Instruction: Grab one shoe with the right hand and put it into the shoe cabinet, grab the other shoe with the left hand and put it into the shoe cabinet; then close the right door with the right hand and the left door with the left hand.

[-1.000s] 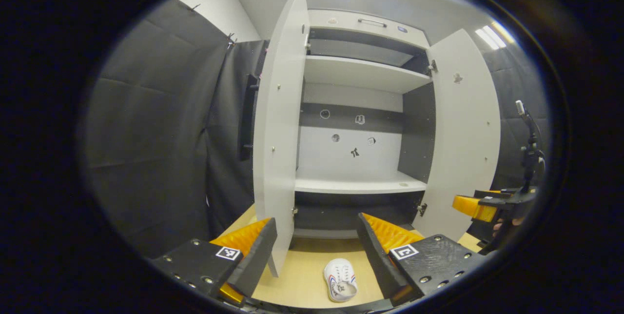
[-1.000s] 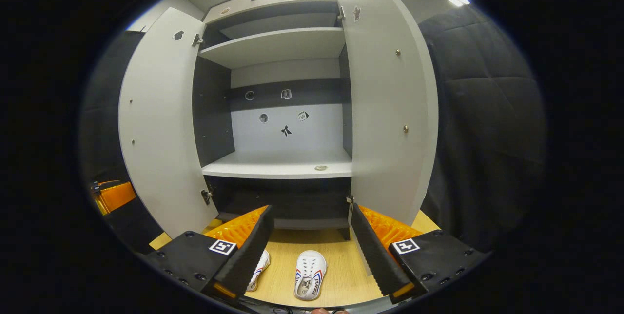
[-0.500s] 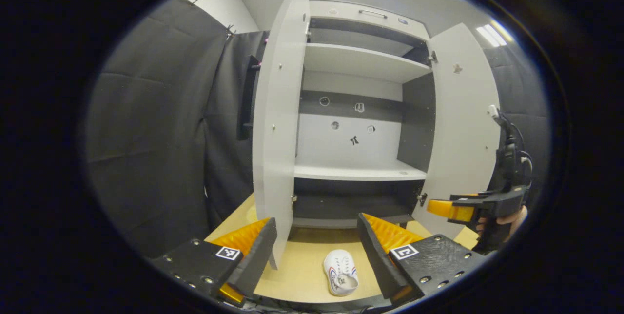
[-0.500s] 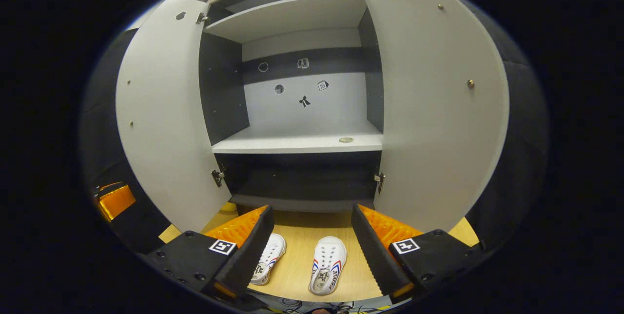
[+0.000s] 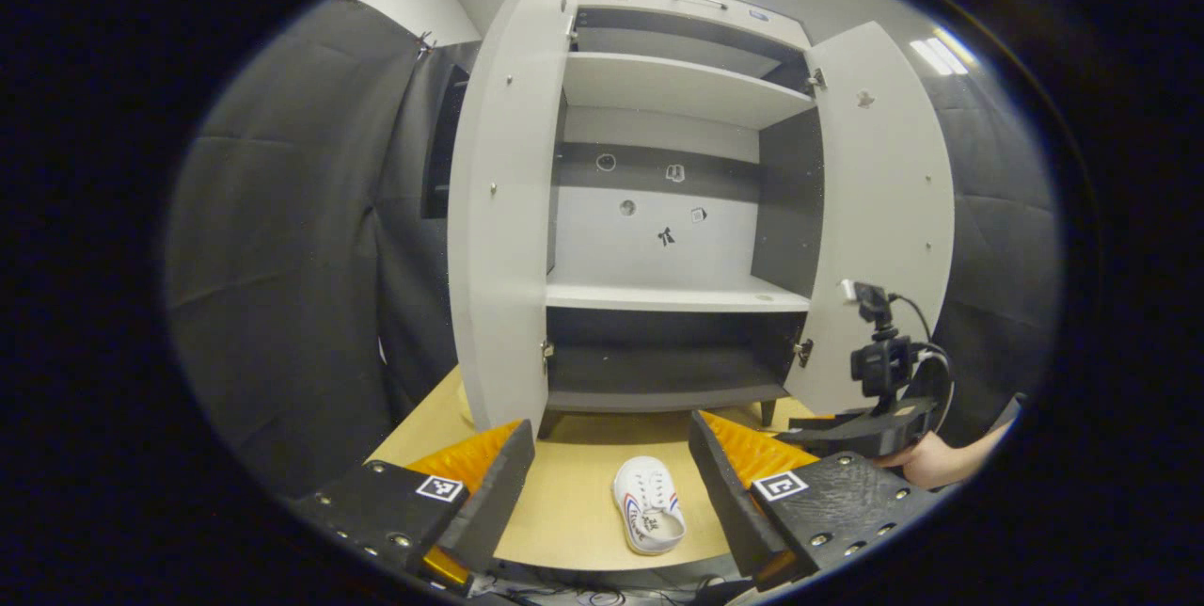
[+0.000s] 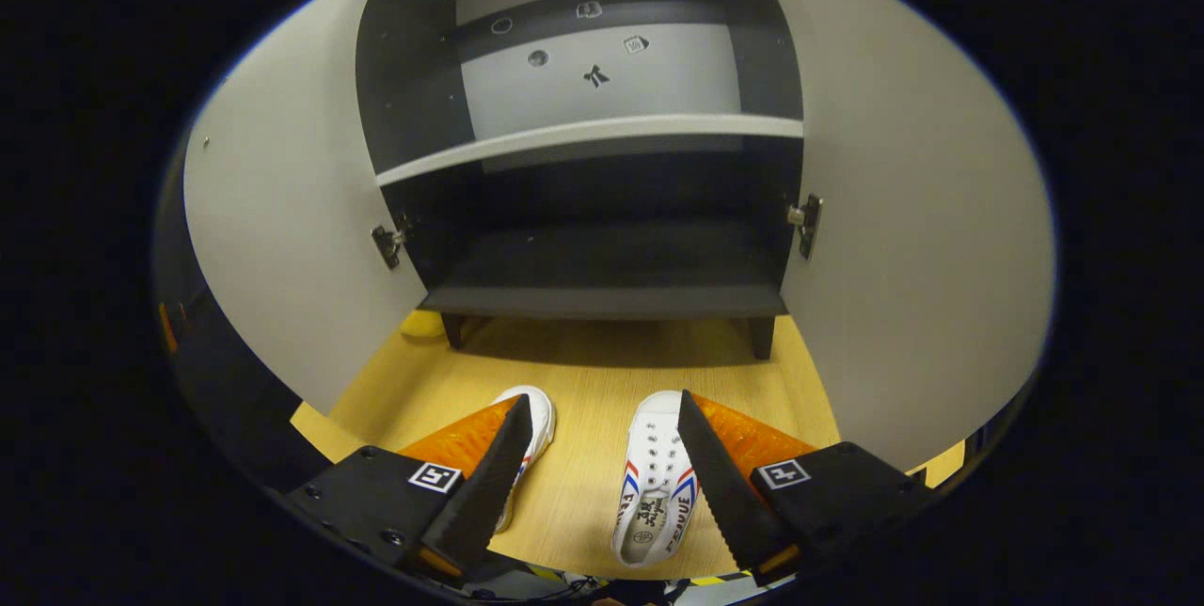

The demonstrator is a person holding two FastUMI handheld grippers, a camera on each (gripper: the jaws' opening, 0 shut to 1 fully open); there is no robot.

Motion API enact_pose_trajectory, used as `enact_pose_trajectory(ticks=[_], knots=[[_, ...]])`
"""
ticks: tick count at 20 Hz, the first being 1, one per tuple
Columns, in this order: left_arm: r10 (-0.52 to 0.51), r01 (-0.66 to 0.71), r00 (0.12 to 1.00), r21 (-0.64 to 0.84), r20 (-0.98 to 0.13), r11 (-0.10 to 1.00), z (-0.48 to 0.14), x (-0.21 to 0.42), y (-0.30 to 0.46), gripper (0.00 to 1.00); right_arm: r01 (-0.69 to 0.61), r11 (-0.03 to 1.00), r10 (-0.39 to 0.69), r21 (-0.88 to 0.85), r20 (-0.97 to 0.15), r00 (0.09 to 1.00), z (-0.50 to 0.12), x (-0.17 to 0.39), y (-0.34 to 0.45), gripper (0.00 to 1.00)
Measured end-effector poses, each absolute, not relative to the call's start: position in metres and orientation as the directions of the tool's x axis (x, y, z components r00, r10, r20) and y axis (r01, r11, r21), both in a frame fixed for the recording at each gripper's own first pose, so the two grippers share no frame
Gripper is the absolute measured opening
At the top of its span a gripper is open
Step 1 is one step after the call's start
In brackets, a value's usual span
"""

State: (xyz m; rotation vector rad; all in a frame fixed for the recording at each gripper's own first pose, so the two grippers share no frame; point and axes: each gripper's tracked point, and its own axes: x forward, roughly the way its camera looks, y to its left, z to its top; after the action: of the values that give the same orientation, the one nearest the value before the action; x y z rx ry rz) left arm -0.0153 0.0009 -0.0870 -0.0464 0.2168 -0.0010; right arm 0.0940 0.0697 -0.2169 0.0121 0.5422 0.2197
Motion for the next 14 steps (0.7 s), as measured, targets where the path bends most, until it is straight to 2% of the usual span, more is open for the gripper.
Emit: enact_pose_trajectory(ticks=[6, 10, 11, 12, 13, 14], knots=[[0.014, -0.021, 0.970, -0.028, -0.241, 0.999, -0.095, -0.030, 0.005, 0.95, -0.259, 0.966, 0.187, -0.008, -0.668, 0.720, -0.310, 0.092, 0.069, 0.98], [0.030, -0.033, 0.968, -0.008, -0.250, 0.999, -0.099, -0.038, 0.008, 0.95, -0.223, 0.975, 0.153, -0.008, -0.701, 0.696, -0.332, 0.103, 0.068, 0.98], [0.032, -0.035, 0.967, -0.007, -0.253, 0.999, -0.100, -0.039, 0.009, 0.95, -0.229, 0.974, 0.158, -0.006, -0.703, 0.693, -0.336, 0.106, 0.070, 0.93], [0.033, -0.036, 0.966, -0.008, -0.256, 0.999, -0.100, -0.039, 0.010, 0.94, -0.239, 0.971, 0.153, -0.023, -0.707, 0.690, -0.343, 0.110, 0.071, 0.98], [0.033, -0.037, 0.966, -0.012, -0.257, 0.999, -0.101, -0.040, 0.010, 0.95, -0.258, 0.965, 0.155, -0.035, -0.720, 0.676, -0.351, 0.111, 0.073, 0.93], [0.032, -0.038, 0.965, -0.019, -0.259, 0.999, -0.102, -0.041, 0.010, 0.95, -0.260, 0.962, 0.117, -0.085, -0.730, 0.673, -0.354, 0.110, 0.071, 0.92]])
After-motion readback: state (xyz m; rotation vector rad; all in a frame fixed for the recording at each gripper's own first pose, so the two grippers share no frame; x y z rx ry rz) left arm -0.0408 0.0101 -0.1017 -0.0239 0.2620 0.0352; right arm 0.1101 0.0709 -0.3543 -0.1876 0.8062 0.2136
